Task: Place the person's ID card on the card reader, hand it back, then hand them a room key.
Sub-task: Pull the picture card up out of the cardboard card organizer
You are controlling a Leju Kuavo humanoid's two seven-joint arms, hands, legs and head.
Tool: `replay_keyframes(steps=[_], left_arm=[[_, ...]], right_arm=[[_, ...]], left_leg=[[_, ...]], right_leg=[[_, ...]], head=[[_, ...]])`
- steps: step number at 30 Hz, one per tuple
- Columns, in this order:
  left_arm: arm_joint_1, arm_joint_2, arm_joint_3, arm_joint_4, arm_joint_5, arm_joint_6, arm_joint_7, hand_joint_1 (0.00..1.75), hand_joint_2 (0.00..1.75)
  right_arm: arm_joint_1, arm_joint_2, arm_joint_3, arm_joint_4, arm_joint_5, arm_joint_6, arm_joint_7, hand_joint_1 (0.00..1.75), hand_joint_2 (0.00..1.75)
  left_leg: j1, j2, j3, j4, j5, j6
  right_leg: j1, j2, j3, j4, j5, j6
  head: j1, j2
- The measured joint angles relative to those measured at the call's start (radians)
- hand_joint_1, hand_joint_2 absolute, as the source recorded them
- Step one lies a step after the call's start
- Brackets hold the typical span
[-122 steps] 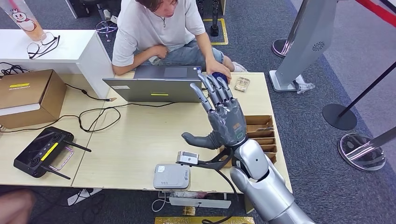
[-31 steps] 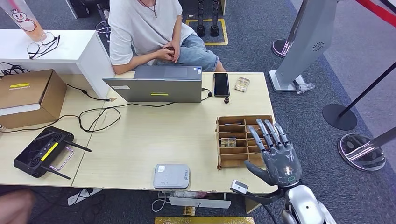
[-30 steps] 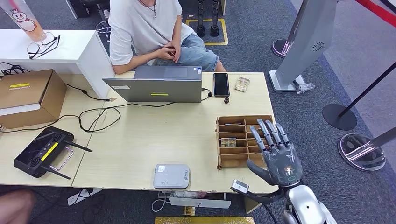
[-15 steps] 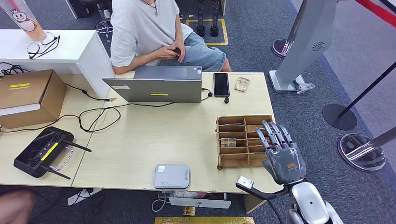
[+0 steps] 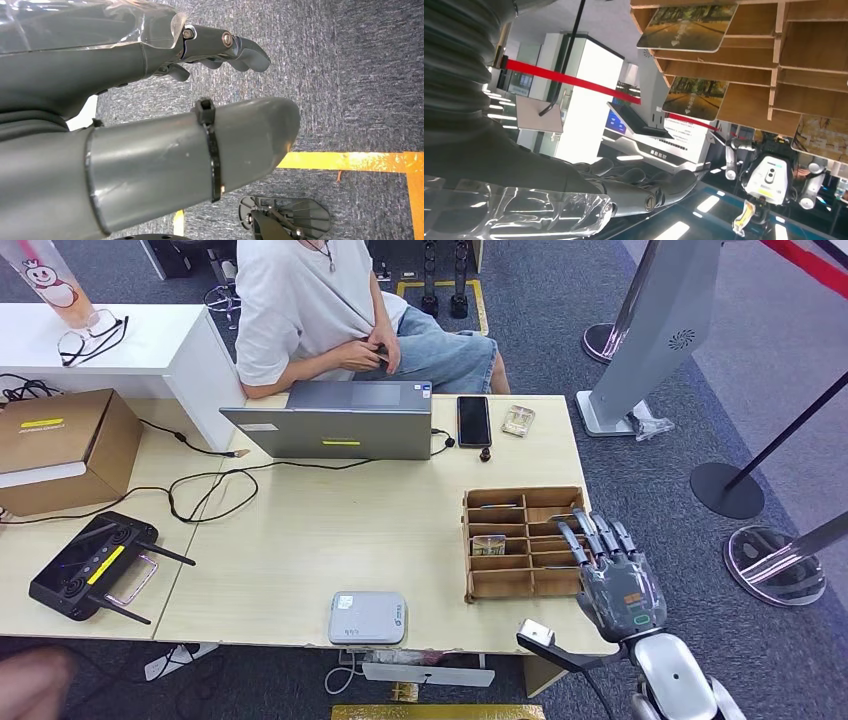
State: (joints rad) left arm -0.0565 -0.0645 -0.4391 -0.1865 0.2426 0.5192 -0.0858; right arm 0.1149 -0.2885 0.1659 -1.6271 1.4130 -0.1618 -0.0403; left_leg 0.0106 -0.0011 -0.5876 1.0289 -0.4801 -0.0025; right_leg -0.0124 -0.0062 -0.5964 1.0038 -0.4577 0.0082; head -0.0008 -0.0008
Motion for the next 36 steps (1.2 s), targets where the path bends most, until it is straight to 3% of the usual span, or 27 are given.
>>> replay_keyframes(steps=[30,36], left_arm=[[-0.006,0.0,0.0,0.0,-0.013,-0.011,0.019,0.0,0.0],[-0.009,0.0,0.0,0.0,-0.014,-0.011,0.019,0.0,0.0]], right_arm=[[-0.032,-0.007,0.032,0.027,-0.003,0.064,-0.017,0.0,1.75],[-0.049,-0.007,0.036,0.047,-0.003,0.07,-0.015,0.1,1.75]], left_leg=[[0.0,0.0,0.0,0.0,0.0,0.0],[0.0,0.0,0.0,0.0,0.0,0.0]], right_leg=[[0.0,0.0,0.0,0.0,0.0,0.0],[0.0,0.0,0.0,0.0,0.0,0.0]], head=[[0.0,0.0],[0.0,0.0]])
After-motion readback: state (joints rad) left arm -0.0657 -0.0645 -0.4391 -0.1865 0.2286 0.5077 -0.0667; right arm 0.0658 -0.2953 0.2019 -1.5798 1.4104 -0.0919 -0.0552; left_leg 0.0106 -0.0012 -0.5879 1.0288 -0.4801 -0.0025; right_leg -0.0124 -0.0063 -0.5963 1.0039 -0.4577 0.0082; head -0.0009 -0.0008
